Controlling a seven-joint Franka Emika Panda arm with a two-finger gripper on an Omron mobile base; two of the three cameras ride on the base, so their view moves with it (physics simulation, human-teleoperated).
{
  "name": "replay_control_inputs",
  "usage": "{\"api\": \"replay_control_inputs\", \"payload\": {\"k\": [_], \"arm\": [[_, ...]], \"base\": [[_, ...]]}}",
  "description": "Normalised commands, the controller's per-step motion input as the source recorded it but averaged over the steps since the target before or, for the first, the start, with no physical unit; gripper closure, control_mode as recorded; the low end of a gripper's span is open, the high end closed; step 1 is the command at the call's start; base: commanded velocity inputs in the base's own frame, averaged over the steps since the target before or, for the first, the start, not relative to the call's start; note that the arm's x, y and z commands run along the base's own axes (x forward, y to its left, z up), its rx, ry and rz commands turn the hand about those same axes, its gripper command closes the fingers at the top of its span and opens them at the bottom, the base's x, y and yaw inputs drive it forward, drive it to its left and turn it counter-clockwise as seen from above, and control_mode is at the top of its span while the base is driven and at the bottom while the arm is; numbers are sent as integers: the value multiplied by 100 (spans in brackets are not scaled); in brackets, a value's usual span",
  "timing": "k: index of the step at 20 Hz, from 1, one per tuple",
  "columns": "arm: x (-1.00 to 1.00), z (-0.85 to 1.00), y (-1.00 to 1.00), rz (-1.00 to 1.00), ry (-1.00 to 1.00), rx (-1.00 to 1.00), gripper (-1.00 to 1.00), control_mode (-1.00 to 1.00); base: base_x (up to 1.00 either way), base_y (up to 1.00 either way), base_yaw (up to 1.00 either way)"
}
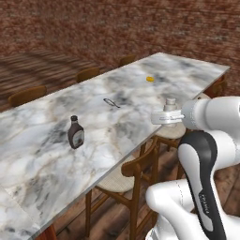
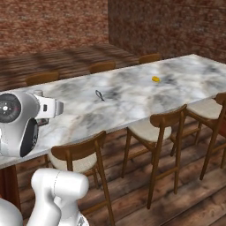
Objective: Move the shaker and syrup bottle from the cabinet to the dining counter.
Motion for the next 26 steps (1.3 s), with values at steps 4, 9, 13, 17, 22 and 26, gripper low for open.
{"api": "replay_control_inputs", "payload": {"k": [4,9,13,17,22,26], "arm": [[3,-3,0,14,0,0,100,-100],[15,-12,-1,40,1,0,100,-100],[30,-24,0,50,5,0,100,-100],[39,-27,3,51,9,0,100,-100],[38,-30,10,44,3,6,100,-100],[47,-30,16,38,0,7,100,-100]], "base": [[0,0,0],[0,0,0],[0,0,0],[0,0,0],[0,0,0],[0,0,0]]}}
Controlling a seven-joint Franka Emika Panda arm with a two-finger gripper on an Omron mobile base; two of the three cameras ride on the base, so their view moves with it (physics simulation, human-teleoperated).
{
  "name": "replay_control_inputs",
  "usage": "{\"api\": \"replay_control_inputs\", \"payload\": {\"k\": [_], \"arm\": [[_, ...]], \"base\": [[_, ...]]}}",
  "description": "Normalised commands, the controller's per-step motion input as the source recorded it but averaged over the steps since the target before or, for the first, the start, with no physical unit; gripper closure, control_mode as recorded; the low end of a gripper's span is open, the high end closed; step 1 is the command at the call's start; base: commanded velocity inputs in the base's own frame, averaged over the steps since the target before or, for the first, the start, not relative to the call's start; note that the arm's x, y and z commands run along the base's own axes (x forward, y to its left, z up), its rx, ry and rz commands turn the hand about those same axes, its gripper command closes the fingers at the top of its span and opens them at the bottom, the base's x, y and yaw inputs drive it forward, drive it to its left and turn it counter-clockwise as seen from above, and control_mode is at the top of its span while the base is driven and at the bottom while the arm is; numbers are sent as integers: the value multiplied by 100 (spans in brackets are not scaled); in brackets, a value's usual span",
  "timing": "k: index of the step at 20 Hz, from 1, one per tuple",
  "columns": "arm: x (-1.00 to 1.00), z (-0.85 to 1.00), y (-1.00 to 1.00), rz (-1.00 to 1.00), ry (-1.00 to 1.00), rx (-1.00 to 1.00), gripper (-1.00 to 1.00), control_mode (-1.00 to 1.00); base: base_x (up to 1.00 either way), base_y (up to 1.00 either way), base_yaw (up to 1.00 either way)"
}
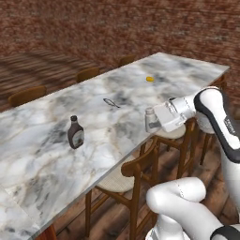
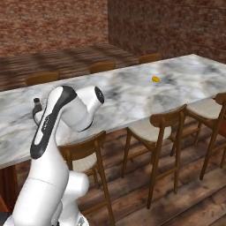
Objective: Move the shaker and syrup bottle from the cabinet to the dining counter.
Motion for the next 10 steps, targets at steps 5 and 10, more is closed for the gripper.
{"api": "replay_control_inputs", "payload": {"k": [5,10], "arm": [[56,-25,15,34,9,15,100,-100],[49,-20,22,23,13,11,100,-100]], "base": [[0,0,0],[0,0,0]]}}
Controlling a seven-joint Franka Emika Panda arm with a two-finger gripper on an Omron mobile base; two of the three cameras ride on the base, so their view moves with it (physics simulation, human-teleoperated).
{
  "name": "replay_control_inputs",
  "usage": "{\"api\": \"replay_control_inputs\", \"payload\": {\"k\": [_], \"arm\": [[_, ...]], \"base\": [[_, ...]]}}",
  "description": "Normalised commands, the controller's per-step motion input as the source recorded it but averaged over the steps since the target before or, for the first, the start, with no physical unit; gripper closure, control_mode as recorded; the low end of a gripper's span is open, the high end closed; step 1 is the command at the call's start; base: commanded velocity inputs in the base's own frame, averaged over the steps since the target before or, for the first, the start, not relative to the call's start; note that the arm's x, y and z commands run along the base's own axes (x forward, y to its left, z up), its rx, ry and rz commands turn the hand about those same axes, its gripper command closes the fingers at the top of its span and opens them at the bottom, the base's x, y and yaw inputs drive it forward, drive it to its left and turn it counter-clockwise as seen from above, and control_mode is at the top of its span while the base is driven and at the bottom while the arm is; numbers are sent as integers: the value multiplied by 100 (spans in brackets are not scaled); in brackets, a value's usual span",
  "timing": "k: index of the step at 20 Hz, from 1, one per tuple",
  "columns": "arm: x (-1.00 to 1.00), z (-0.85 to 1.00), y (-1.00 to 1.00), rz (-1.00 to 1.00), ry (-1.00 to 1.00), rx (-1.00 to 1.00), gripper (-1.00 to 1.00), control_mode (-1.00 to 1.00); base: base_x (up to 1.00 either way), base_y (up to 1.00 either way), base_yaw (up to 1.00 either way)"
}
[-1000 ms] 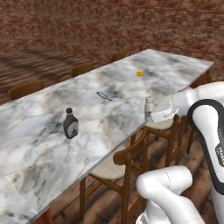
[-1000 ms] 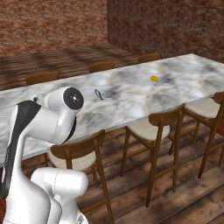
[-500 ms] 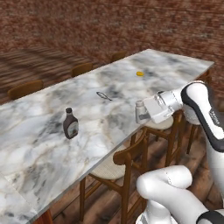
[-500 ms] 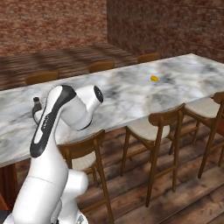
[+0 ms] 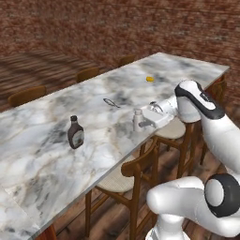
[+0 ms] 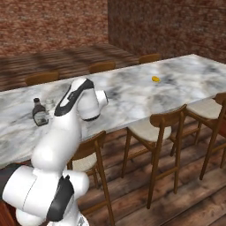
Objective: Move the shaker and syrup bottle from the cabinet to the dining counter.
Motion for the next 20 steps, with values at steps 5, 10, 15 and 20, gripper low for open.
{"api": "replay_control_inputs", "payload": {"k": [5,10,15,20], "arm": [[32,-33,31,5,1,-1,100,-100],[29,-16,26,2,2,-19,100,-100],[37,-17,19,3,2,-7,100,-100],[32,-18,27,8,-1,-1,100,-100]], "base": [[0,0,0],[0,0,0],[0,0,0],[0,0,0]]}}
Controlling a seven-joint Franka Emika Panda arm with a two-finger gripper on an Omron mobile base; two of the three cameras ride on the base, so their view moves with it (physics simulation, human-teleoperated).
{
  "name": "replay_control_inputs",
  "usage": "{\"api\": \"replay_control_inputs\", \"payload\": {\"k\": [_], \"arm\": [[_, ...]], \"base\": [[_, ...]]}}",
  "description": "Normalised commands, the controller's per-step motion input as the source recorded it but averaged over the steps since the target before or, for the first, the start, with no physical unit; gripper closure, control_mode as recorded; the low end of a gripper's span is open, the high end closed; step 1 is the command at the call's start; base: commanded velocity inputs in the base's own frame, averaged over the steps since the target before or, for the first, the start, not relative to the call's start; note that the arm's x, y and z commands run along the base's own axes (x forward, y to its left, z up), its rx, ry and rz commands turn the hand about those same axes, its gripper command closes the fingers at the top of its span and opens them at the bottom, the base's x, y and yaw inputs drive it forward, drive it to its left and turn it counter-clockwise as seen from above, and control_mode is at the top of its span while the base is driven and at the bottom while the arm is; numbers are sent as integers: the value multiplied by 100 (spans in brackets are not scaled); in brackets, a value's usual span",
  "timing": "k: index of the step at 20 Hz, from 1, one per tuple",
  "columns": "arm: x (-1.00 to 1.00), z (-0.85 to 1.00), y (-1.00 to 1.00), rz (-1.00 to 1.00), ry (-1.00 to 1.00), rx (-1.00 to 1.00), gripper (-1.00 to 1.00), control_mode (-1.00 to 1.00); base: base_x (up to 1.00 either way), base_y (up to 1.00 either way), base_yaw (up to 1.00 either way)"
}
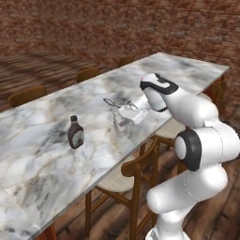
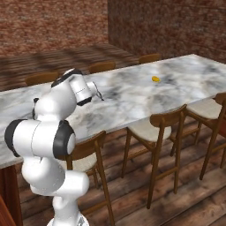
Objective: Move the shaker and syrup bottle from the cabinet to the dining counter.
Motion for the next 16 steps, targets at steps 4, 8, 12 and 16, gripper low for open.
{"api": "replay_control_inputs", "payload": {"k": [4,8,12,16], "arm": [[25,-25,21,11,0,-1,100,-100],[10,-33,17,17,-8,-4,100,-100],[9,-35,8,20,-15,-7,100,-100],[7,-29,4,20,-15,-3,100,-100]], "base": [[0,0,0],[0,0,0],[0,0,0],[0,0,0]]}}
